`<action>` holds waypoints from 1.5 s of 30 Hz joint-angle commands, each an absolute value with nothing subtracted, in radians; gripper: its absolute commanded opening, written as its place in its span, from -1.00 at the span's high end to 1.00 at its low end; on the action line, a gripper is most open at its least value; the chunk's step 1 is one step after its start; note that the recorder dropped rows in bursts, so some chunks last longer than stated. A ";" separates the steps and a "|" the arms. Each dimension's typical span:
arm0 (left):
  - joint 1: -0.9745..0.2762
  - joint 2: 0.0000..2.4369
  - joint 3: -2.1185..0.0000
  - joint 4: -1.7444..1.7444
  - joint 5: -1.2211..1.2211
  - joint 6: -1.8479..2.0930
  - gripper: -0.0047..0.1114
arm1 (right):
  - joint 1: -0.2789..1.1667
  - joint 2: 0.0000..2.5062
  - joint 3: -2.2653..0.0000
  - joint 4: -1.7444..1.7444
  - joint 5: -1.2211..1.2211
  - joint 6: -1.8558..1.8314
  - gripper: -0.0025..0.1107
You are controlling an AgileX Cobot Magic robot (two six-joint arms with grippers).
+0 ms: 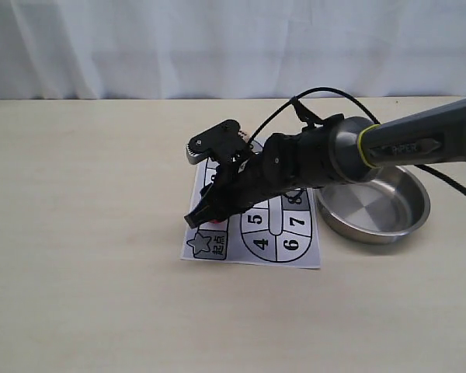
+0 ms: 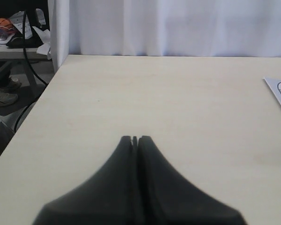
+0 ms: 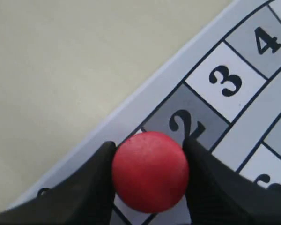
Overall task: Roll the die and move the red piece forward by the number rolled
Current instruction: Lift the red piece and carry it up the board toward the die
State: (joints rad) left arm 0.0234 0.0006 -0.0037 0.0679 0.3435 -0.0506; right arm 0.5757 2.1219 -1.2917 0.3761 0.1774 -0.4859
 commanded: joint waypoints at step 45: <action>0.024 0.000 0.000 0.067 0.330 -0.057 0.92 | 0.467 2.237 -1.604 0.378 0.255 -0.353 0.88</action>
